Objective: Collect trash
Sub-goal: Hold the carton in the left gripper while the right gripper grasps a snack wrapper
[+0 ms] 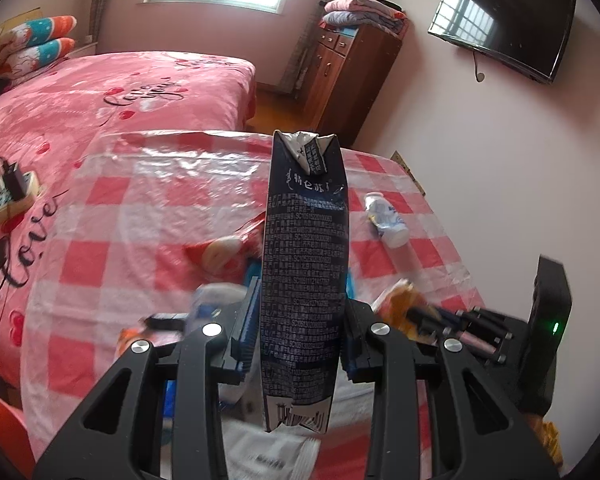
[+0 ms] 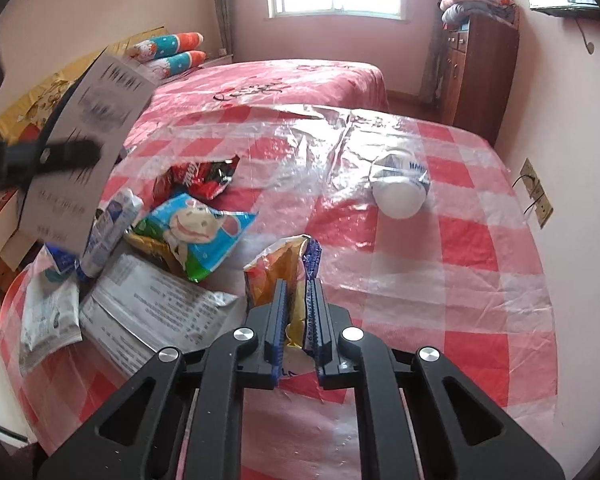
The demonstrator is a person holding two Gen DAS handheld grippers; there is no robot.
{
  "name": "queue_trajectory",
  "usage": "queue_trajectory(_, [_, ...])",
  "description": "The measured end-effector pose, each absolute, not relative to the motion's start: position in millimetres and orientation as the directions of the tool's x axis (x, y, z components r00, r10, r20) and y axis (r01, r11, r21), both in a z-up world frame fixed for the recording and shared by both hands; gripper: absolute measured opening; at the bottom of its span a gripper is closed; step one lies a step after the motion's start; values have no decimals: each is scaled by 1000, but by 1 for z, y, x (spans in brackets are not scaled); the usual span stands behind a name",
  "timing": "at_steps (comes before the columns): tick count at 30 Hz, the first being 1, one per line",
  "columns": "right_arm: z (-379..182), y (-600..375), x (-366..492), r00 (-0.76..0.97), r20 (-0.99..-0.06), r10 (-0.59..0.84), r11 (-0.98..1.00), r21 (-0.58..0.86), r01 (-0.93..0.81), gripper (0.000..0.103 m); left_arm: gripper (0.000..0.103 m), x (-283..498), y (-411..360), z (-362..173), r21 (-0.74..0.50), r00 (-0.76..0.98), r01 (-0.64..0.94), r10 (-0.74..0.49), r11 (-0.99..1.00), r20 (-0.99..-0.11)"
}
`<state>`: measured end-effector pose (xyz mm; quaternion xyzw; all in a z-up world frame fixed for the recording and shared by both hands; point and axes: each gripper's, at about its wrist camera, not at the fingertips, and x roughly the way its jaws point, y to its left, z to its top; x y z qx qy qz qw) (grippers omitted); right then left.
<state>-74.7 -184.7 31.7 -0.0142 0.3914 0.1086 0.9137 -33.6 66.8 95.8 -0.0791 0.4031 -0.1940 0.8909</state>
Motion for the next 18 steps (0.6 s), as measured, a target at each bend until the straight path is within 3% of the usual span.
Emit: queue_trajectory(18, [73, -150, -96, 727, -665, 174, 978, 28, -209, 10, 35, -92, 139, 82, -283, 660, 192, -337, 940, -671])
